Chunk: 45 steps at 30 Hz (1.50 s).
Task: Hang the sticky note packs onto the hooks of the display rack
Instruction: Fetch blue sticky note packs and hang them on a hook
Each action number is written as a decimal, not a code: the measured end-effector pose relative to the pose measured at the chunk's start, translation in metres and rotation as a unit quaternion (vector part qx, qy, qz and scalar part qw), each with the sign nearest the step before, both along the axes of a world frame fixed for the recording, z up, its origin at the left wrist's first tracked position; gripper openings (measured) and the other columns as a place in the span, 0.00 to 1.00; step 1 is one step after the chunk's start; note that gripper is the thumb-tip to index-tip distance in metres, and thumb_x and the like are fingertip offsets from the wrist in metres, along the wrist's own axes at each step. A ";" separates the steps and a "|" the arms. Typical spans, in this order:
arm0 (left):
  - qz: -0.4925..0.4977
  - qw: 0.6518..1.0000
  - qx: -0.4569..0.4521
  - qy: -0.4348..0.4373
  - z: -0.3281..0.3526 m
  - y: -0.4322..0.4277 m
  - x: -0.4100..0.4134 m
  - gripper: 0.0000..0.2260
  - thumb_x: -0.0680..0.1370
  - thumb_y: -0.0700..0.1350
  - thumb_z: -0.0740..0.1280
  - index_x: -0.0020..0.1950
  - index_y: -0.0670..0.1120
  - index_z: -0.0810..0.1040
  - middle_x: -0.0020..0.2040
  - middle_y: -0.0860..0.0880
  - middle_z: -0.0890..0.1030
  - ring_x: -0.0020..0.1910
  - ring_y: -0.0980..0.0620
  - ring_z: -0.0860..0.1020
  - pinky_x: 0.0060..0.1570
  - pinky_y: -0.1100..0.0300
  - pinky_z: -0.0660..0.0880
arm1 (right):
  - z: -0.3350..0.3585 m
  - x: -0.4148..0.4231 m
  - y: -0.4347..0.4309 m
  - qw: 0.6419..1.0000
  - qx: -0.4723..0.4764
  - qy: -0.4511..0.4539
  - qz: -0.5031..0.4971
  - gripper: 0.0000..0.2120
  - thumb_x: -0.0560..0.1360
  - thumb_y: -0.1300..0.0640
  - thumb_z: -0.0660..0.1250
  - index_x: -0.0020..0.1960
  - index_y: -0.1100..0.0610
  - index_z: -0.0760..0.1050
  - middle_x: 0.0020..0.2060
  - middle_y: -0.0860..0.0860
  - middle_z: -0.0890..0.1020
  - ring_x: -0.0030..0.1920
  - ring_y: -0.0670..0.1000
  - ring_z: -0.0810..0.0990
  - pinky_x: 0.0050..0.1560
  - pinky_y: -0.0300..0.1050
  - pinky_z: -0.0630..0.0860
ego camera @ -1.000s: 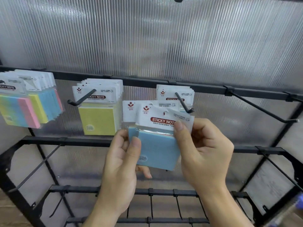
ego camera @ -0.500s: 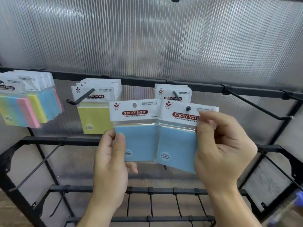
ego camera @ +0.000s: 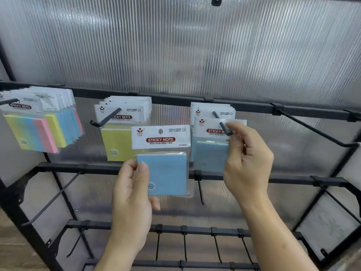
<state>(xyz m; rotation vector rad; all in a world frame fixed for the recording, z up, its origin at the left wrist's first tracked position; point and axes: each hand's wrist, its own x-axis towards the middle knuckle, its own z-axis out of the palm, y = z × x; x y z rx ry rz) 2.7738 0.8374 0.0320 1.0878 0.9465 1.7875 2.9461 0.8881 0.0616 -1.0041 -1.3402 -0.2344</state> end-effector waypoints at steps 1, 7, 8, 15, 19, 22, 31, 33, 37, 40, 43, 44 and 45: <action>-0.001 1.000 -0.001 0.003 0.000 0.000 -0.001 0.11 0.76 0.53 0.59 0.49 0.48 0.75 0.42 0.54 0.83 0.33 0.56 0.74 0.20 0.63 0.66 | -0.001 0.001 0.005 1.000 -0.008 -0.019 -0.008 0.11 0.77 0.67 0.60 0.55 0.64 0.79 0.44 0.48 0.77 0.45 0.40 0.74 0.48 0.26 0.67; -0.008 1.000 -0.004 0.021 0.002 0.001 -0.002 0.11 0.75 0.53 0.59 0.49 0.49 0.75 0.42 0.55 0.83 0.33 0.57 0.74 0.21 0.63 0.65 | -0.006 0.001 0.023 0.997 -0.035 -0.054 -0.035 0.14 0.76 0.69 0.60 0.60 0.64 0.77 0.44 0.57 0.80 0.45 0.46 0.73 0.47 0.22 0.63; -0.009 1.000 -0.004 0.023 0.003 0.002 -0.003 0.10 0.75 0.54 0.59 0.48 0.50 0.76 0.42 0.55 0.83 0.33 0.56 0.74 0.21 0.63 0.65 | -0.006 0.001 0.025 0.997 -0.038 -0.056 -0.037 0.14 0.76 0.69 0.60 0.60 0.64 0.77 0.44 0.57 0.80 0.45 0.46 0.73 0.47 0.22 0.63; -0.021 0.999 0.001 0.031 0.009 0.004 0.004 0.08 0.78 0.54 0.61 0.44 0.55 0.78 0.42 0.54 0.83 0.33 0.55 0.73 0.21 0.63 0.66 | 0.000 0.003 0.032 0.995 -0.051 -0.073 -0.047 0.15 0.76 0.65 0.60 0.59 0.63 0.78 0.40 0.56 0.80 0.40 0.52 0.76 0.40 0.32 0.64; -0.031 0.999 0.008 0.034 0.011 0.004 0.007 0.09 0.76 0.54 0.60 0.41 0.60 0.79 0.42 0.54 0.83 0.32 0.56 0.74 0.21 0.63 0.67 | 0.001 0.004 0.027 0.996 -0.064 -0.043 -0.042 0.14 0.76 0.63 0.61 0.58 0.60 0.79 0.42 0.52 0.75 0.41 0.53 0.76 0.42 0.41 0.72; -0.045 0.998 0.019 0.033 0.012 0.002 0.009 0.09 0.75 0.54 0.60 0.43 0.58 0.79 0.44 0.53 0.84 0.35 0.57 0.76 0.21 0.63 0.68 | 0.003 0.004 0.006 0.999 -0.021 0.007 -0.044 0.11 0.74 0.63 0.62 0.52 0.61 0.81 0.44 0.49 0.74 0.43 0.45 0.74 0.43 0.34 0.71; -0.116 0.988 0.066 0.077 0.012 0.001 0.029 0.13 0.71 0.60 0.63 0.49 0.54 0.79 0.43 0.46 0.82 0.34 0.50 0.76 0.22 0.59 0.72 | 0.007 -0.014 -0.050 0.985 0.007 0.076 0.155 0.06 0.76 0.55 0.61 0.42 0.51 0.76 0.35 0.46 0.80 0.33 0.41 0.77 0.33 0.33 0.71; -0.129 0.985 0.066 0.094 0.013 0.001 0.032 0.13 0.71 0.60 0.63 0.48 0.55 0.79 0.43 0.46 0.82 0.35 0.49 0.78 0.23 0.58 0.75 | 0.007 -0.013 -0.052 0.988 0.004 0.085 0.131 0.08 0.76 0.54 0.62 0.40 0.52 0.75 0.35 0.47 0.80 0.31 0.40 0.76 0.32 0.32 0.70; -0.144 0.967 0.074 0.196 0.018 -0.001 0.030 0.16 0.72 0.63 0.60 0.47 0.54 0.78 0.42 0.49 0.83 0.38 0.52 0.80 0.30 0.57 0.77 | 0.009 -0.006 -0.053 0.988 0.011 0.102 0.112 0.07 0.76 0.54 0.61 0.41 0.49 0.75 0.35 0.43 0.80 0.32 0.39 0.76 0.33 0.29 0.70; -0.104 0.947 0.115 0.281 0.026 -0.004 0.032 0.18 0.75 0.64 0.57 0.48 0.51 0.75 0.41 0.49 0.83 0.39 0.48 0.80 0.38 0.49 0.78 | 0.011 -0.002 -0.054 0.983 0.024 0.138 0.123 0.05 0.76 0.57 0.64 0.45 0.48 0.75 0.35 0.42 0.82 0.32 0.40 0.78 0.32 0.32 0.72; -0.095 0.955 0.162 0.229 0.034 -0.007 0.041 0.12 0.79 0.53 0.61 0.61 0.65 0.70 0.52 0.59 0.84 0.47 0.58 0.83 0.40 0.65 0.78 | 0.010 -0.002 -0.055 0.979 0.028 0.152 0.134 0.11 0.75 0.61 0.64 0.52 0.46 0.71 0.27 0.45 0.80 0.25 0.41 0.73 0.27 0.33 0.67; -0.081 0.955 0.176 0.225 0.036 -0.008 0.043 0.18 0.79 0.49 0.62 0.63 0.70 0.67 0.54 0.60 0.83 0.47 0.58 0.84 0.40 0.66 0.78 | 0.010 -0.002 -0.055 0.979 0.031 0.151 0.133 0.13 0.75 0.62 0.64 0.53 0.46 0.70 0.24 0.45 0.77 0.23 0.41 0.69 0.26 0.32 0.64; -0.064 0.952 0.189 0.233 0.036 -0.008 0.044 0.22 0.79 0.46 0.62 0.64 0.72 0.65 0.54 0.61 0.82 0.45 0.57 0.84 0.38 0.64 0.79 | 0.010 -0.001 -0.055 0.979 0.035 0.150 0.136 0.13 0.75 0.63 0.63 0.53 0.46 0.70 0.24 0.45 0.76 0.22 0.41 0.67 0.26 0.31 0.63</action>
